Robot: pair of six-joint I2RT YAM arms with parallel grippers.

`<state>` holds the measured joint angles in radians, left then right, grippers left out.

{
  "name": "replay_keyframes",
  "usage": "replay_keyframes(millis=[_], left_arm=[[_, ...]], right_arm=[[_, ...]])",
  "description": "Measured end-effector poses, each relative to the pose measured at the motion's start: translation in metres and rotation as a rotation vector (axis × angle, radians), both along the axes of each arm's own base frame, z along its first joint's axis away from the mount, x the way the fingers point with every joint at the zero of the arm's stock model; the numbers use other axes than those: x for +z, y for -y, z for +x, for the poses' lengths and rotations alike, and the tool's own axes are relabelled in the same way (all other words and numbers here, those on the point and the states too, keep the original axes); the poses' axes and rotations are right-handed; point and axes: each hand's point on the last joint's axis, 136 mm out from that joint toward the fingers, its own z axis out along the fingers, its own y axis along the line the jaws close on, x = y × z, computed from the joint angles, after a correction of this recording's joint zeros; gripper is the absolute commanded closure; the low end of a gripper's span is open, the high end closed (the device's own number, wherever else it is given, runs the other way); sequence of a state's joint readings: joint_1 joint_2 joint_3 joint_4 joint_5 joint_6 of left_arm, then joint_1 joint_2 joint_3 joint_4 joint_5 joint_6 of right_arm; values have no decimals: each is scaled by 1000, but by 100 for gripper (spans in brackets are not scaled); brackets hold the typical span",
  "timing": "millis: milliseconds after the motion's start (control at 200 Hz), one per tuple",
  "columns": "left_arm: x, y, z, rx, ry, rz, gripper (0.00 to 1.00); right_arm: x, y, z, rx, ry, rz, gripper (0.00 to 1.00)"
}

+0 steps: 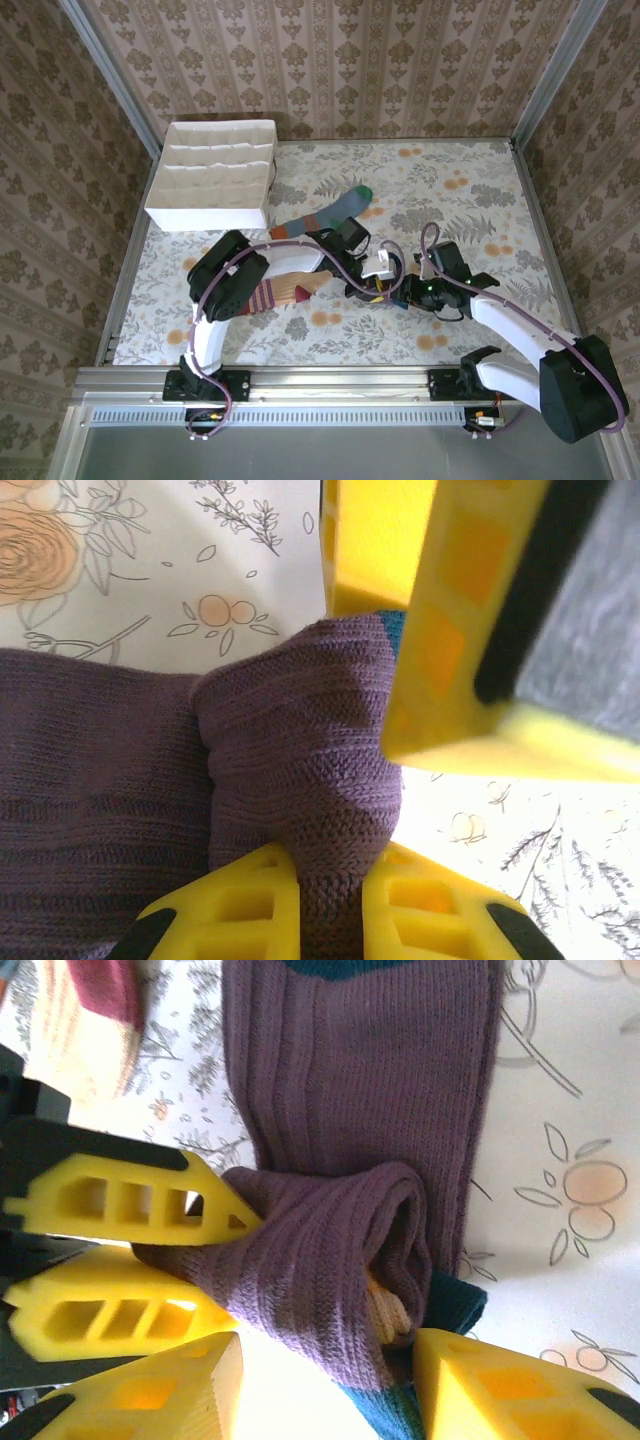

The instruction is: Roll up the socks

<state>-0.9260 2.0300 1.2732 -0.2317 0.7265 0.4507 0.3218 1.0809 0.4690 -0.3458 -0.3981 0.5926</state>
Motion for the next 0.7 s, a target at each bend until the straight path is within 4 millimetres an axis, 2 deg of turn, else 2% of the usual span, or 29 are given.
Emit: replay_keyframes(millis=[135, 190, 245, 315, 385, 445, 560, 700], left_arm=[[0, 2, -7, -18, -77, 9, 100], [-1, 2, -8, -21, -96, 14, 100], [-2, 1, -9, -24, -109, 15, 100], [-2, 1, -9, -23, -112, 14, 92], [-3, 1, -8, -19, -103, 9, 86], [-4, -1, -7, -8, -75, -3, 79], [0, -10, -7, 20, 35, -34, 71], [8, -24, -11, 41, 269, -81, 65]], right_arm=[[-8, 1, -2, -2, -27, -8, 51], [-13, 1, -3, -1, -46, -14, 54], [-16, 0, -2, 0, -65, -14, 63], [-17, -3, 2, 0, -77, -13, 78], [-18, -4, 5, 2, -91, -23, 86], [-19, -3, 7, -2, -110, -31, 89], [-21, -4, 9, -2, -136, -40, 91], [-22, -4, 9, -3, -151, -45, 92]])
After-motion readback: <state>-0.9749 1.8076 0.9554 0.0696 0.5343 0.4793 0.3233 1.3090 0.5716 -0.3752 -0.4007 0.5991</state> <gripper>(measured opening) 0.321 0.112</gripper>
